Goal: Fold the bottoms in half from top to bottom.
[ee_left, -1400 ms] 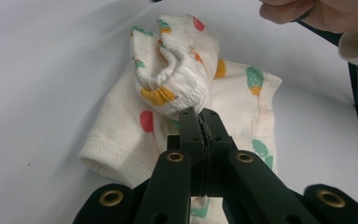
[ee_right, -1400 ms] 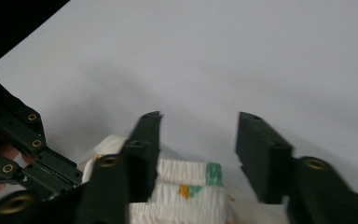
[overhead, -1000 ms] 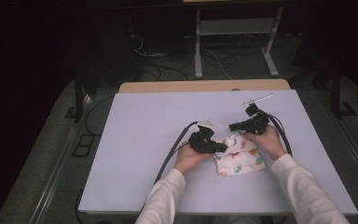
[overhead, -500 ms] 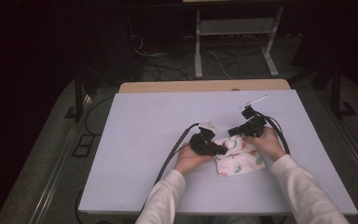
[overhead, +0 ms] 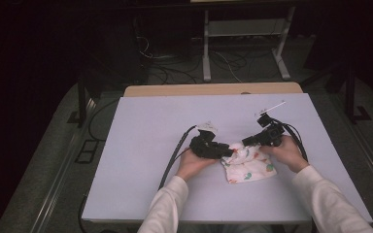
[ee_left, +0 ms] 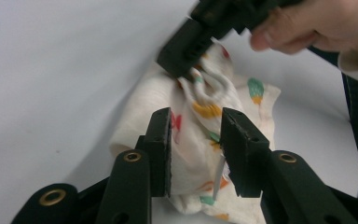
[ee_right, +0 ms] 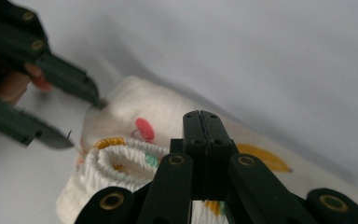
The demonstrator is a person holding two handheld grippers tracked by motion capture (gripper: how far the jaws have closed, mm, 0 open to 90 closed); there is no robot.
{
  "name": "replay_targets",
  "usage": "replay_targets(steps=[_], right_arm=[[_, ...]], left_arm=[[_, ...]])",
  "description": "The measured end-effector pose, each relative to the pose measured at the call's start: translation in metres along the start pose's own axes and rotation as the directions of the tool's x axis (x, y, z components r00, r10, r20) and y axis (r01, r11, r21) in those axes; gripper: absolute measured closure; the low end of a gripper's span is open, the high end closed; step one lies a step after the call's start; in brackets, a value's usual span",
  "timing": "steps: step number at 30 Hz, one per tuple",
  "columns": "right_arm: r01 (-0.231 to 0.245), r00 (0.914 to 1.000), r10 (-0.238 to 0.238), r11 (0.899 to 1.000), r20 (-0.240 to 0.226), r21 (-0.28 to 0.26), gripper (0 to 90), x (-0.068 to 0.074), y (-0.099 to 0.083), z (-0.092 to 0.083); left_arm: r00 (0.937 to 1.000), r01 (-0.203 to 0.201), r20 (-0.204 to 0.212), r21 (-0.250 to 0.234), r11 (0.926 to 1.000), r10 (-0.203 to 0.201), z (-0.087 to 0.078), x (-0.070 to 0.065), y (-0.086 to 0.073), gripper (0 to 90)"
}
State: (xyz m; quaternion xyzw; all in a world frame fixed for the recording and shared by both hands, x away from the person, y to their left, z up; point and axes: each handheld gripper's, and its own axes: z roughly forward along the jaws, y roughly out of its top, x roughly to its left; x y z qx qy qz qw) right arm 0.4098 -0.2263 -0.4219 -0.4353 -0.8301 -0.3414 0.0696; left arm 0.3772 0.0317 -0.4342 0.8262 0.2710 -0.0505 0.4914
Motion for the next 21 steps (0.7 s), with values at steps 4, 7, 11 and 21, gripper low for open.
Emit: replay_targets(steps=[4, 7, 11, 21], right_arm=[[0.018, 0.9998, -0.018, 1.000, -0.008, -0.011, 88.4, 0.007, -0.005, -0.009], [0.032, 0.9993, -0.032, 0.999, -0.017, -0.013, 88.4, 0.014, -0.010, -0.015], [0.039, 0.9987, -0.040, 0.999, -0.031, -0.022, 88.4, 0.020, -0.019, -0.022], [0.027, 0.9963, -0.030, 0.999, -0.081, -0.039, 88.3, 0.030, -0.053, -0.029]], left_arm=[[0.9996, 0.020, -0.020, -0.037, 0.9991, -0.021, -0.002, 0.002, 0.001, 59.9], [0.9991, 0.032, -0.027, -0.043, 0.9986, -0.033, -0.002, 0.002, 0.001, 59.2], [0.9988, 0.041, -0.025, -0.045, 0.9981, -0.043, 0.000, 0.003, 0.000, 58.2], [0.9979, 0.051, -0.037, -0.059, 0.9970, -0.053, 0.003, 0.003, 0.000, 53.4]])
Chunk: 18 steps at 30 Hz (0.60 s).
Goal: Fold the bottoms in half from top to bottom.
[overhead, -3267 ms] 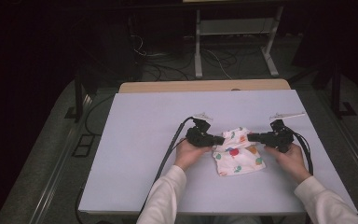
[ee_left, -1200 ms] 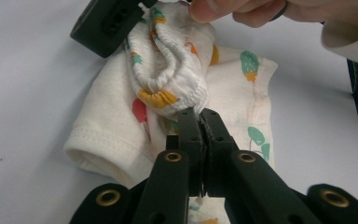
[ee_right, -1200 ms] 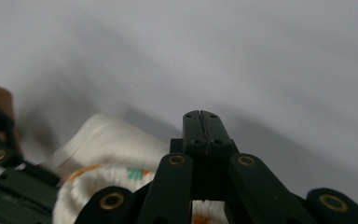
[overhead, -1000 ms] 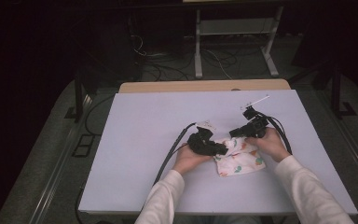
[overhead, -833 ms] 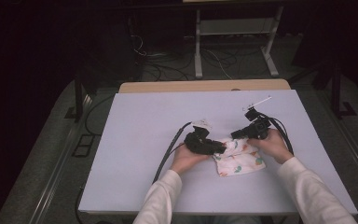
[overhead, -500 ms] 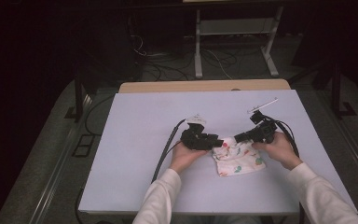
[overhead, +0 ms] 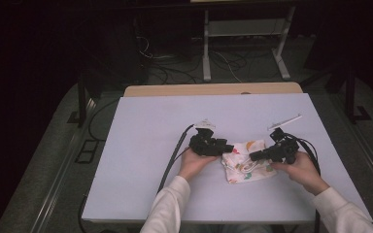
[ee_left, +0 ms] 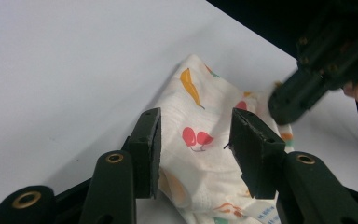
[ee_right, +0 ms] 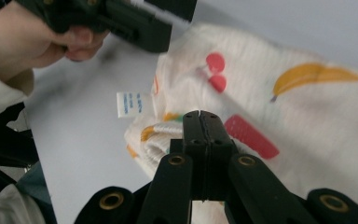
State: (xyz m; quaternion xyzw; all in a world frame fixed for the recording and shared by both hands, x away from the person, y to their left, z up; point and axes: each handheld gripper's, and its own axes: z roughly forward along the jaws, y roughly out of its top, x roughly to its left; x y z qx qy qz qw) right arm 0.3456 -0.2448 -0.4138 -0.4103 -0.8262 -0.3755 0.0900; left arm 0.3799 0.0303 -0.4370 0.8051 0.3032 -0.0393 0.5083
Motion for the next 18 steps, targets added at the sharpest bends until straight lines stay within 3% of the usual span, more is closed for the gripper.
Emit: replay_targets(steps=[6, 13, 18], right_arm=[[-0.027, 0.9996, 0.027, 0.999, -0.007, 0.019, 88.3, 0.000, -0.016, 0.002], [-0.042, 0.9990, 0.043, 0.997, -0.011, 0.058, 88.4, -0.003, -0.028, 0.011], [-0.034, 0.9994, 0.035, 0.998, -0.003, 0.058, 88.4, -0.001, -0.031, 0.013]], left_arm=[[1.0000, 0.000, -0.009, -0.011, 0.9999, 0.000, 0.003, -0.002, 0.000, 47.9], [0.9987, 0.036, -0.034, -0.053, 0.9979, -0.038, 0.005, -0.001, 0.001, 36.8], [0.9970, 0.047, -0.058, -0.078, 0.9959, -0.051, 0.004, 0.000, 0.002, 32.2]])
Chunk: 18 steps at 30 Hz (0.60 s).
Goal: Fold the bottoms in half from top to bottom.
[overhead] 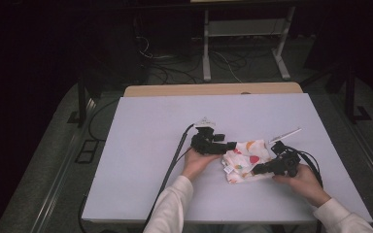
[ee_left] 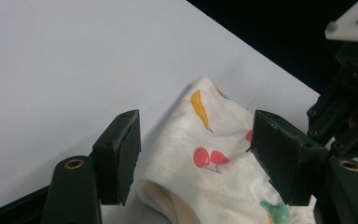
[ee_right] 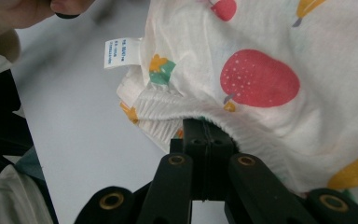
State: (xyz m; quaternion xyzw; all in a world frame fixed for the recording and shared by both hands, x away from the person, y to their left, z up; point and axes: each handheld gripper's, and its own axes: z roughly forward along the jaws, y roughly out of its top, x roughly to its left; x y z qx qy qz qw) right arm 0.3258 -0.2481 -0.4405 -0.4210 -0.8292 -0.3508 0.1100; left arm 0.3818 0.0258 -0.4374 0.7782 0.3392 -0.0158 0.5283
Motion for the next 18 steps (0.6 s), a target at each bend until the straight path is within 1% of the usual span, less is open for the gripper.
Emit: replay_targets(steps=[1, 2, 5, 8, 11, 13, 15, 18], right_arm=[[-0.002, 1.0000, 0.002, 1.000, 0.002, -0.001, 88.4, 0.001, -0.001, 0.001], [0.008, 1.0000, -0.008, 1.000, 0.003, -0.007, 88.4, 0.001, -0.003, 0.001], [0.011, 0.9999, -0.011, 1.000, 0.008, -0.018, 88.5, 0.003, -0.006, 0.001], [0.017, 0.9998, -0.017, 1.000, 0.008, -0.013, 88.1, 0.004, -0.007, 0.001], [0.034, 0.9994, -0.034, 0.999, -0.006, -0.006, 80.7, 0.007, -0.009, 0.000], [0.055, 0.9985, -0.055, 0.998, -0.007, -0.005, 75.0, 0.010, -0.011, -0.002], [0.065, 0.9977, -0.065, 0.998, -0.022, -0.013, 68.6, 0.012, -0.012, -0.006], [0.078, 0.9961, -0.080, 0.996, -0.037, -0.046, 60.7, 0.014, -0.012, -0.015]], left_arm=[[1.0000, 0.002, -0.005, -0.003, 1.0000, -0.002, 0.000, 0.000, 0.000, 30.7], [0.9999, 0.012, -0.008, -0.006, 0.9999, -0.012, 0.000, 0.001, 0.000, 29.5], [0.9994, 0.026, -0.021, -0.008, 0.9996, -0.026, 0.001, 0.002, 0.000, 28.3], [0.9994, 0.029, -0.018, -0.004, 0.9996, -0.029, 0.002, 0.002, 0.000, 26.9], [0.9994, 0.026, -0.024, 0.004, 0.9996, -0.026, 0.003, 0.001, 0.000, 24.7], [0.9994, 0.026, -0.024, 0.008, 0.9996, -0.026, 0.004, 0.001, 0.000, 22.9], [0.9994, 0.025, -0.025, 0.011, 0.9996, -0.025, 0.004, 0.002, 0.000, 21.0], [0.9993, 0.029, -0.026, 0.015, 0.9995, -0.028, 0.004, 0.002, 0.000, 18.0]])
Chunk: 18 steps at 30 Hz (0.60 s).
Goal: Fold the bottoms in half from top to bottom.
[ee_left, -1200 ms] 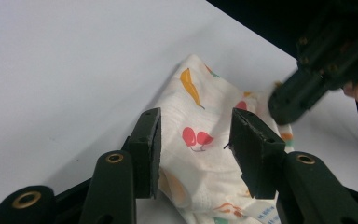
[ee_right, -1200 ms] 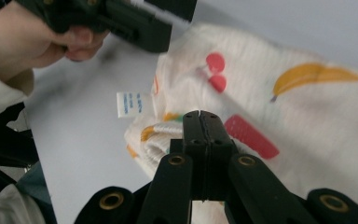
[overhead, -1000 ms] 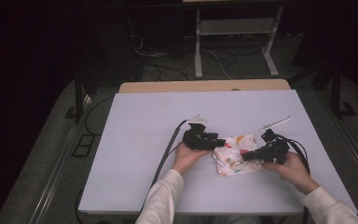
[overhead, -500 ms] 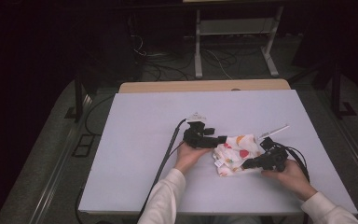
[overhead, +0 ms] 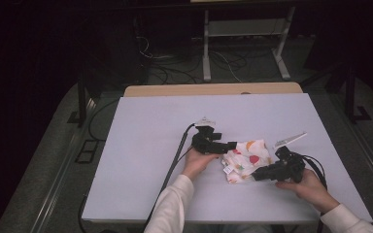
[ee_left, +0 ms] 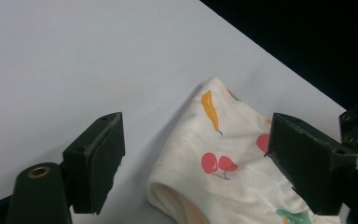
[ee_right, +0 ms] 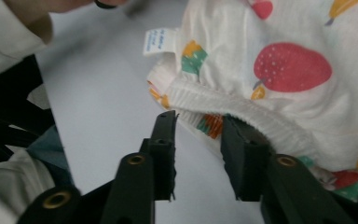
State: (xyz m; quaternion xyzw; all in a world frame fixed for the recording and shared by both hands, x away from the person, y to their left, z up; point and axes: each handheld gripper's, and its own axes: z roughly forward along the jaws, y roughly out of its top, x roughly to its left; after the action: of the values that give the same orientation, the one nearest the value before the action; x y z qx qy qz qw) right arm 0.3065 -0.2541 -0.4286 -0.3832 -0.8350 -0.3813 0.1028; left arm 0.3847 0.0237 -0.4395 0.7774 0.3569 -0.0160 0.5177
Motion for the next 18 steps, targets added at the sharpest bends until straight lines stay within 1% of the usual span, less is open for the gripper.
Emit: replay_targets(steps=[4, 8, 10, 12, 15, 17, 18], right_arm=[[0.012, 0.9992, -0.013, 0.999, -0.038, -0.033, 51.1, 0.004, 0.003, -0.013], [0.024, 0.9979, -0.029, 0.997, -0.059, -0.076, 41.6, 0.008, 0.009, -0.026], [0.022, 0.9978, -0.028, 0.995, -0.061, -0.096, 35.7, 0.007, 0.012, -0.031], [0.028, 0.9982, -0.034, 0.993, -0.051, -0.113, 28.0, 0.005, 0.015, -0.034], [0.020, 0.9988, -0.026, 0.991, -0.041, -0.134, 18.4, 0.000, 0.019, -0.037], [0.021, 0.9993, -0.026, 0.989, -0.027, -0.147, 14.1, -0.003, 0.022, -0.038], [0.016, 0.9994, -0.021, 0.988, -0.027, -0.153, 13.5, -0.006, 0.023, -0.038]], left_arm=[[1.0000, -0.004, -0.004, 0.007, 1.0000, 0.004, 0.000, 0.000, 0.000, 15.8], [1.0000, 0.000, -0.002, -0.003, 1.0000, 0.000, -0.002, 0.001, 0.002, 13.3], [1.0000, -0.001, 0.000, -0.006, 1.0000, 0.001, -0.003, 0.001, 0.003, 12.5], [1.0000, -0.001, -0.002, -0.004, 1.0000, 0.001, -0.003, 0.001, 0.004, 10.8], [1.0000, -0.002, 0.000, -0.003, 1.0000, 0.002, -0.004, 0.001, 0.004, 8.0], [1.0000, -0.002, 0.002, -0.003, 1.0000, 0.002, -0.004, 0.002, 0.005, 5.4], [1.0000, -0.004, 0.000, -0.001, 1.0000, 0.004, -0.004, 0.002, 0.005, 4.2]])
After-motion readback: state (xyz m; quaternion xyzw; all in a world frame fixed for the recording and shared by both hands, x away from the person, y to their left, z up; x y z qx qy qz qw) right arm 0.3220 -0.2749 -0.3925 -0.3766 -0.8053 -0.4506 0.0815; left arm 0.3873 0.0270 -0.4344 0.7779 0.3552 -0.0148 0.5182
